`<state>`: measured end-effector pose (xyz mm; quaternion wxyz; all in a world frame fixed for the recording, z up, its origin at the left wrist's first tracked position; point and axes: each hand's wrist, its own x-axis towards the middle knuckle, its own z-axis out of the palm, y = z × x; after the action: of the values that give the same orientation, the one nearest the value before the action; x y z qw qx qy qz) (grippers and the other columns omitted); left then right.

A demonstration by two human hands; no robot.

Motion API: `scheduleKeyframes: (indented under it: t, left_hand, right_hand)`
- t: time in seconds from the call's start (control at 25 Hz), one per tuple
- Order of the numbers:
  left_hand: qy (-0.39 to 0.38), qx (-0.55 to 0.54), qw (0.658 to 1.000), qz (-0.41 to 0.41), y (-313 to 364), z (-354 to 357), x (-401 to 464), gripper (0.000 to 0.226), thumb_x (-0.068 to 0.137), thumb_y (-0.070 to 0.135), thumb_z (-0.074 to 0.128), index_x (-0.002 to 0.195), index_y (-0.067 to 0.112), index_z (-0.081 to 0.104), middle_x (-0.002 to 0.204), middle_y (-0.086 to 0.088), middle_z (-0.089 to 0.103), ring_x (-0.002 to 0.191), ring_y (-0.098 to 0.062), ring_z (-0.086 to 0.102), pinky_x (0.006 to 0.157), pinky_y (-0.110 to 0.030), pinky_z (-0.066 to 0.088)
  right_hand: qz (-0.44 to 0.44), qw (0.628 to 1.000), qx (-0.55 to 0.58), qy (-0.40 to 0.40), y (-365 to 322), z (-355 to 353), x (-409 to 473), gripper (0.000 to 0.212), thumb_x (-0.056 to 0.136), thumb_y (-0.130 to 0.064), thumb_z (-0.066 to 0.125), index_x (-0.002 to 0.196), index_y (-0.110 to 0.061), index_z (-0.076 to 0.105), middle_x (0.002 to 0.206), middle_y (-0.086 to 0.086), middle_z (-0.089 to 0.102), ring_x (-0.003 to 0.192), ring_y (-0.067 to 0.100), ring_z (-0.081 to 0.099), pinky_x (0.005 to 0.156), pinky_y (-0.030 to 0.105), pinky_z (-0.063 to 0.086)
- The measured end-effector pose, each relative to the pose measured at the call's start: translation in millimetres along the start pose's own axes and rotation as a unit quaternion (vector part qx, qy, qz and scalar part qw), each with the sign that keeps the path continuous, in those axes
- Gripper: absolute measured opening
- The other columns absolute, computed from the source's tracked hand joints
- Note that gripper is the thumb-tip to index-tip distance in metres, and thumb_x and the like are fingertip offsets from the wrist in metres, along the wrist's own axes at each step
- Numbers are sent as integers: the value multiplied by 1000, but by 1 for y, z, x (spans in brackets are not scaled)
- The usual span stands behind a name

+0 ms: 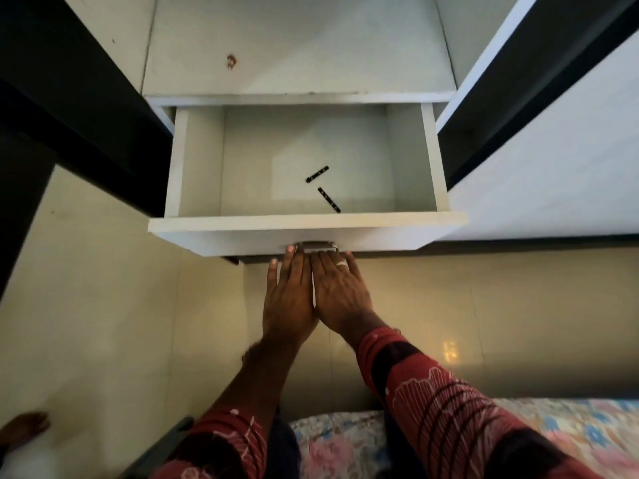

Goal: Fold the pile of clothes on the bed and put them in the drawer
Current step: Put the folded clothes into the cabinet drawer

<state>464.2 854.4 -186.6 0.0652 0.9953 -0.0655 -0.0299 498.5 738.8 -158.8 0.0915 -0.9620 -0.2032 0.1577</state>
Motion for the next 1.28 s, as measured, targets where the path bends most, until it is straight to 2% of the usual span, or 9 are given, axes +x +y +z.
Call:
scheduleKeyframes:
  t: [0.16,0.32,0.48,0.56,0.72,0.84,0.96,1.28]
  left_hand:
    - [-57,2,998,-2,9,-13,-23,94,88,51,58,160,4,19,166,-19,23,157,-33,12,127,-49,4]
    - [-77,6,997,5,16,-25,-41,90,86,45,67,157,3,30,161,-20,34,154,-34,21,126,-49,5]
    - [-89,-8,996,8,18,-20,-64,89,78,42,74,150,1,43,156,-21,43,151,-35,30,126,-48,11]
    - [-102,-17,995,4,22,-19,-78,92,80,44,73,153,2,37,159,-20,38,153,-35,25,127,-47,8]
    - [-147,-33,989,1,27,-24,-89,94,90,50,63,160,5,19,168,-18,17,157,-32,4,127,-45,-5]
    - [-144,-22,989,-5,24,-34,-84,94,89,46,64,160,5,19,168,-17,18,157,-30,3,126,-43,-6]
    - [-181,-27,983,1,26,-38,-92,98,89,45,64,161,6,12,169,-15,13,158,-29,-4,127,-42,-9]
    - [-227,-27,974,-10,33,-35,-128,104,87,49,69,162,6,11,170,-14,10,158,-27,-4,128,-42,-3]
  right_hand:
    - [16,1000,8,-6,-9,9,-26,68,96,-25,51,158,-8,29,159,12,39,151,30,30,128,51,14]
    - [24,999,22,-11,-16,9,-44,64,95,-24,45,156,-8,34,156,12,44,148,29,34,126,48,19]
    - [10,999,19,-26,-23,16,-66,66,94,-26,48,156,-6,34,155,15,45,147,31,36,126,49,21]
    - [16,999,22,-40,-26,19,-79,67,95,-26,49,157,-6,33,157,15,43,149,32,34,126,49,20]
    - [12,996,32,-84,-30,18,-89,71,98,-28,51,160,-8,24,163,14,33,154,31,25,128,48,12]
    - [14,996,36,-84,-33,7,-87,75,94,-28,58,159,-7,26,161,14,36,152,31,28,128,47,14]
    - [13,994,30,-101,-35,6,-96,85,87,-30,68,158,-7,28,158,13,39,149,30,31,127,46,16]
    - [21,992,34,-118,-47,23,-130,86,86,-33,70,158,-8,29,157,10,41,149,28,32,127,46,18]
